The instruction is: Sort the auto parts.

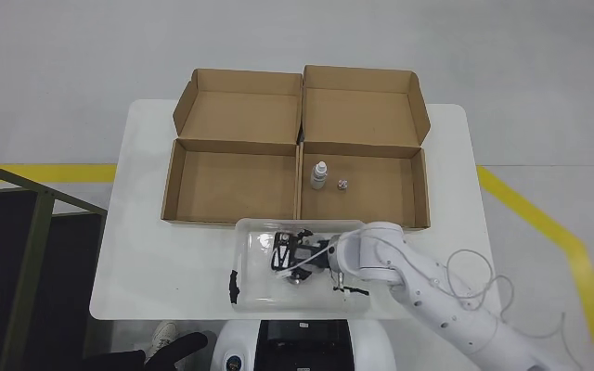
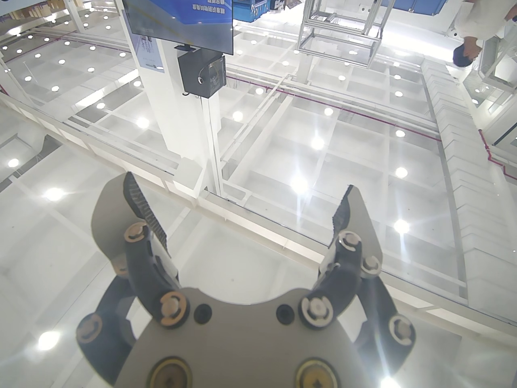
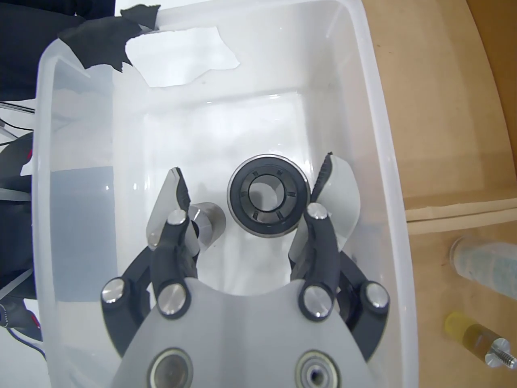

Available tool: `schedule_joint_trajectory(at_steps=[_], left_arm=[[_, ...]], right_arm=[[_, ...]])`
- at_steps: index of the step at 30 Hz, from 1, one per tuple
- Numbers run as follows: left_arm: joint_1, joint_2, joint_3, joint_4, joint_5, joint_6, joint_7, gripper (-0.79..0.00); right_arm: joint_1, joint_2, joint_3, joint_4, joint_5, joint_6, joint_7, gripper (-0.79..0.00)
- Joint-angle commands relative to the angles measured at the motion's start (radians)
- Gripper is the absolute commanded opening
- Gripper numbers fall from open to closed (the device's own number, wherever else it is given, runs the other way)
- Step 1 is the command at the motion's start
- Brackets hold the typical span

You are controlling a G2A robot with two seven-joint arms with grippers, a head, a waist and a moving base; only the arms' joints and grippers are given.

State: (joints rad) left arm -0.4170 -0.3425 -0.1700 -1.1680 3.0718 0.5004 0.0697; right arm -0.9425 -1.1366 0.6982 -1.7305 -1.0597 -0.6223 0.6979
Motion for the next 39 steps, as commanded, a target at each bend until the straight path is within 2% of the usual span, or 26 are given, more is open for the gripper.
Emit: schedule_joint_trajectory(at_steps=[1,7,12,20,21,26,29,33,39], left_arm=[[0.000,0.000,0.000,0.000,0.000,0.000,0.000,0.000],[0.000,0.000,0.000,0.000,0.000,0.000,0.000,0.000],[0.000,0.000,0.000,0.000,0.000,0.000,0.000,0.000],[0.000,0.000,0.000,0.000,0.000,0.000,0.000,0.000],[0.000,0.000,0.000,0.000,0.000,0.000,0.000,0.000],[0.000,0.000,0.000,0.000,0.000,0.000,0.000,0.000],[0.000,0.000,0.000,0.000,0.000,0.000,0.000,0.000],[0.000,0.000,0.000,0.000,0.000,0.000,0.000,0.000],[0.000,0.000,0.000,0.000,0.000,0.000,0.000,0.000]], right_arm=[[0.005,-0.002,0.000,0.010,0.001,0.001,-0.003,-0.231],[0.018,-0.010,-0.003,0.042,0.005,0.011,0.004,-0.289],[0.028,-0.017,-0.008,0.070,0.011,0.014,0.004,-0.388],[0.033,-0.023,-0.008,0.091,0.014,0.011,0.009,-0.406],[0.033,-0.023,-0.007,0.092,0.015,0.010,0.010,-0.425],[0.030,-0.024,-0.003,0.088,0.022,-0.003,0.003,-0.616],[0.027,-0.024,-0.001,0.081,0.021,-0.008,0.002,-0.671],[0.025,-0.026,0.002,0.084,0.031,-0.014,-0.012,-0.785],[0.019,-0.028,0.012,0.097,0.060,-0.036,-0.054,-0.785]])
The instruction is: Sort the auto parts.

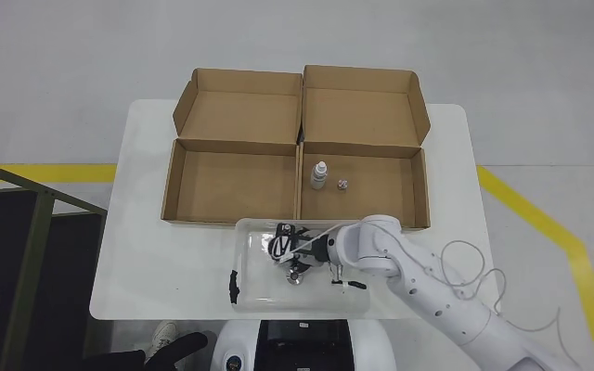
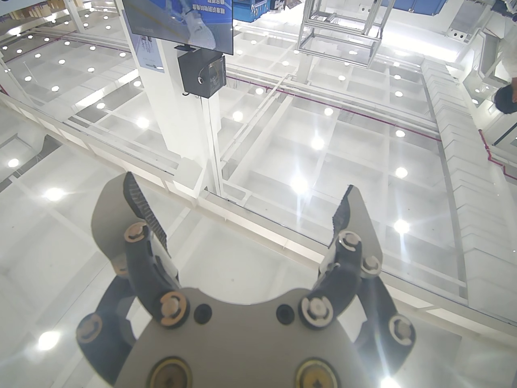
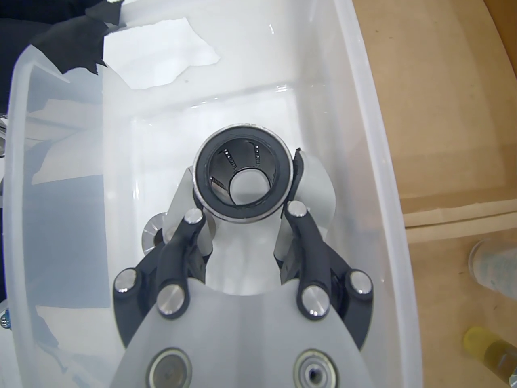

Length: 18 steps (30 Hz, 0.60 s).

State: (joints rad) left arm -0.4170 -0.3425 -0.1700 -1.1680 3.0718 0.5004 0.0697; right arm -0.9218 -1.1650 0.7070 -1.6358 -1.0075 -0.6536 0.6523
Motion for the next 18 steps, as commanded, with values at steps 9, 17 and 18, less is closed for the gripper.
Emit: schedule_joint_trajectory(at_steps=[9,17,18], left_arm=[[0.000,0.000,0.000,0.000,0.000,0.000,0.000,0.000],[0.000,0.000,0.000,0.000,0.000,0.000,0.000,0.000],[0.000,0.000,0.000,0.000,0.000,0.000,0.000,0.000]], right_arm=[[-0.025,0.010,0.048,-0.025,0.047,-0.062,-0.081,-0.785],[-0.038,0.015,0.084,-0.102,0.080,-0.090,-0.135,-0.785],[-0.040,0.015,0.089,-0.108,0.089,-0.093,-0.146,-0.785]])
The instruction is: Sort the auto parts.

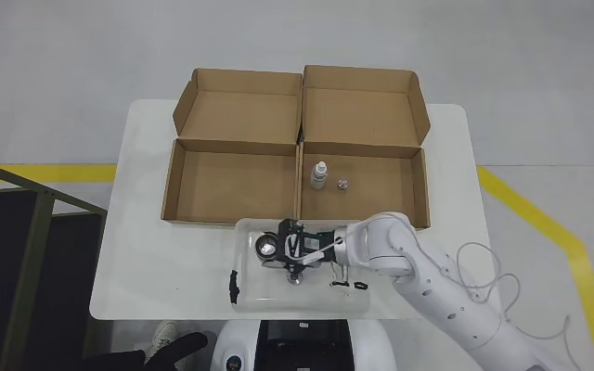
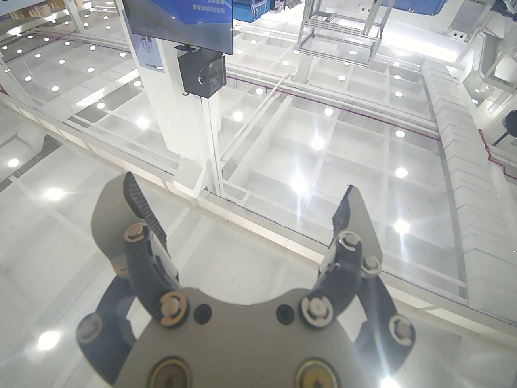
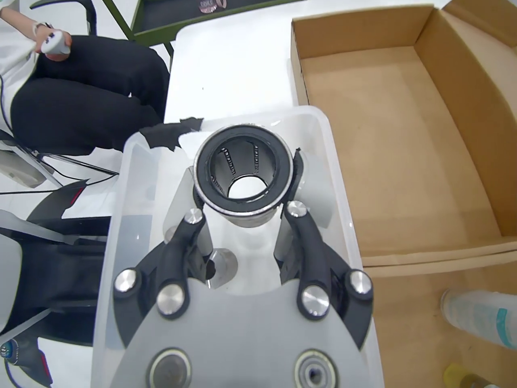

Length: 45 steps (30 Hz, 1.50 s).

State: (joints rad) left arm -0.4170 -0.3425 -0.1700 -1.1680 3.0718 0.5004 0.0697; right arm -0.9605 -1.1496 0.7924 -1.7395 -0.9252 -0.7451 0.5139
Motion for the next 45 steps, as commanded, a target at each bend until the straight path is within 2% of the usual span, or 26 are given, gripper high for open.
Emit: schedule_joint_trajectory(at_steps=[1,15,30,45], left_arm=[[0.000,0.000,0.000,0.000,0.000,0.000,0.000,0.000],[0.000,0.000,0.000,0.000,0.000,0.000,0.000,0.000],[0.000,0.000,0.000,0.000,0.000,0.000,0.000,0.000],[0.000,0.000,0.000,0.000,0.000,0.000,0.000,0.000]], right_arm=[[-0.002,0.000,0.008,-0.007,0.016,-0.004,-0.018,-0.785],[-0.014,0.006,0.110,-0.102,0.053,0.007,-0.167,-0.785],[-0.077,0.024,0.257,-0.192,0.080,-0.003,-0.283,-0.785],[-0.102,0.026,0.305,-0.213,0.068,-0.027,-0.359,-0.785]])
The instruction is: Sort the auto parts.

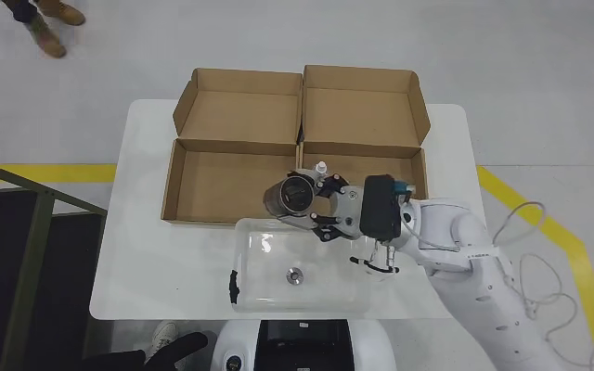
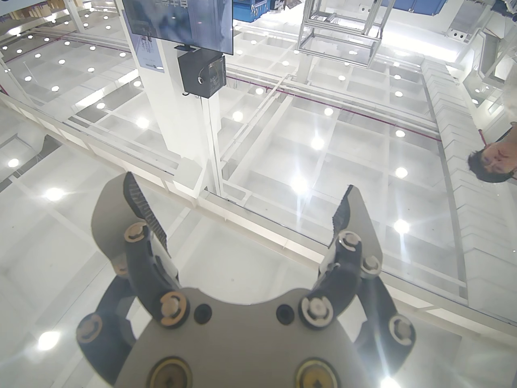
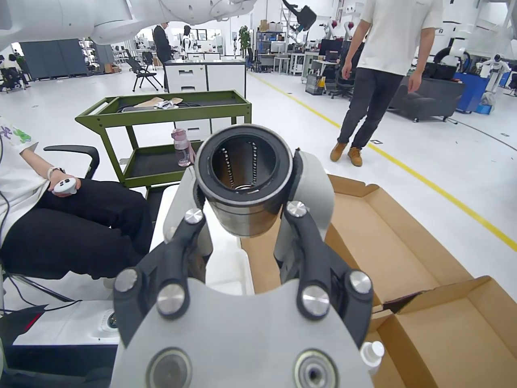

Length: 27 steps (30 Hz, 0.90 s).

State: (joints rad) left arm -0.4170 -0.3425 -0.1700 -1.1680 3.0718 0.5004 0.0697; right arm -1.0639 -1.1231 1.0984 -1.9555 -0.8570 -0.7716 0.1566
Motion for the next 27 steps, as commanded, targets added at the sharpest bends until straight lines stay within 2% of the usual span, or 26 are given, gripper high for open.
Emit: schedule_joint_trajectory(at_steps=[1,7,14,21,27], left_arm=[[0.000,0.000,0.000,0.000,0.000,0.000,0.000,0.000],[0.000,0.000,0.000,0.000,0.000,0.000,0.000,0.000],[0.000,0.000,0.000,0.000,0.000,0.000,0.000,0.000],[0.000,0.000,0.000,0.000,0.000,0.000,0.000,0.000],[0.000,0.000,0.000,0.000,0.000,0.000,0.000,0.000]], right_arm=[[0.003,-0.001,-0.003,0.006,-0.001,-0.001,-0.004,-0.785],[0.037,-0.009,-0.044,0.034,-0.034,0.029,0.044,-0.785],[0.130,-0.036,-0.157,0.112,-0.044,0.077,0.120,-0.785],[0.242,-0.075,-0.278,0.218,-0.086,0.156,0.193,-0.785],[0.340,-0.121,-0.379,0.357,-0.082,0.195,0.204,-0.785]])
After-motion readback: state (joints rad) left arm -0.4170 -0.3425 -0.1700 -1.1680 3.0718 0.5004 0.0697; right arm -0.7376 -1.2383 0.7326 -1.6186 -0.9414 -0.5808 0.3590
